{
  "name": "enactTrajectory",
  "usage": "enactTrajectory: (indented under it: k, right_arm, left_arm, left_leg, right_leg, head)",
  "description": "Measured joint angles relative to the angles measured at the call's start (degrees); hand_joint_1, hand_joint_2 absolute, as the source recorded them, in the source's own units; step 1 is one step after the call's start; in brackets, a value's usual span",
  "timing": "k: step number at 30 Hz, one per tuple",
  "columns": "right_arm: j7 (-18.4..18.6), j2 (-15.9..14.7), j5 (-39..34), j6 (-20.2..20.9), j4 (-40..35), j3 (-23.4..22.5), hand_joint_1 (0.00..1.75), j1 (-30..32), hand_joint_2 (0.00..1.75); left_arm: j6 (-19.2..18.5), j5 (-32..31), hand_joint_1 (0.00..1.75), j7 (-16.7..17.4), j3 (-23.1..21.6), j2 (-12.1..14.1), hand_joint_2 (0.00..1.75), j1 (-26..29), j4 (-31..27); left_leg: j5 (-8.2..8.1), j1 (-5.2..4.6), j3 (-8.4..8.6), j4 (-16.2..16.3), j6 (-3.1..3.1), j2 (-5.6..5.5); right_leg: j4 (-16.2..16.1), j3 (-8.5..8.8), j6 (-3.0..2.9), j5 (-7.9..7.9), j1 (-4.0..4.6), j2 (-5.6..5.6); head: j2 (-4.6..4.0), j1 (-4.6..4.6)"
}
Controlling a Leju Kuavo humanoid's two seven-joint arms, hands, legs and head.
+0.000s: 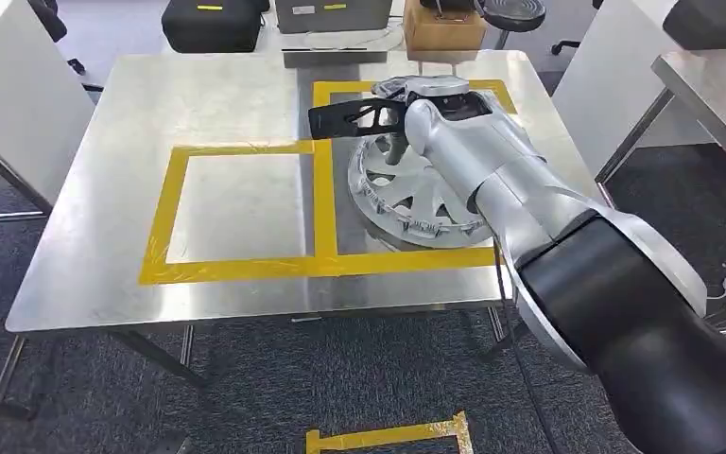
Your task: Take the parts from the cabinet and place them on the table.
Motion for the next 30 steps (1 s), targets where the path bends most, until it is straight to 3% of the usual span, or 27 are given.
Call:
enactTrajectory:
  k: [8,18,30]
  right_arm:
    - [-1.8,0.4,-1.7,-0.5,-0.4,-2.0,0.0,-1.3,1.75]
    - [-3.0,2.0,-2.8,-2.5,-0.6,-2.8,0.0,-10.2,1.75]
    - [-3.4,0.1,-3.3,-10.0,-0.5,-4.2,0.0,-22.8,1.75]
  left_arm:
    - [-0.1,-0.2,0.0,-0.2,0.0,0.1,0.0,0.0,0.0]
    - [-1.1,-0.6,0.0,-1.2,0.1,0.3,0.0,0.0,0.3]
    - [1.0,-1.6,0.0,-1.2,1.4,0.1,0.0,0.1,0.4]
  left_leg:
    - [0.0,0.0,0.0,0.0,0.0,0.1]
    - [-0.01,0.0,0.0,0.0,0.0,0.29]
    - [-0.01,-0.01,0.01,0.0,0.0,-0.29]
  right_leg:
    - [0.0,0.02,0.0,0.0,0.0,0.01]
    - [0.0,0.0,0.0,0.0,0.0,0.11]
    - [0.0,0.02,-0.03,-0.02,0.0,0.06]
  head:
    - [0.0,0.0]
    - [0.0,0.0]
    - [0.0,-0.02]
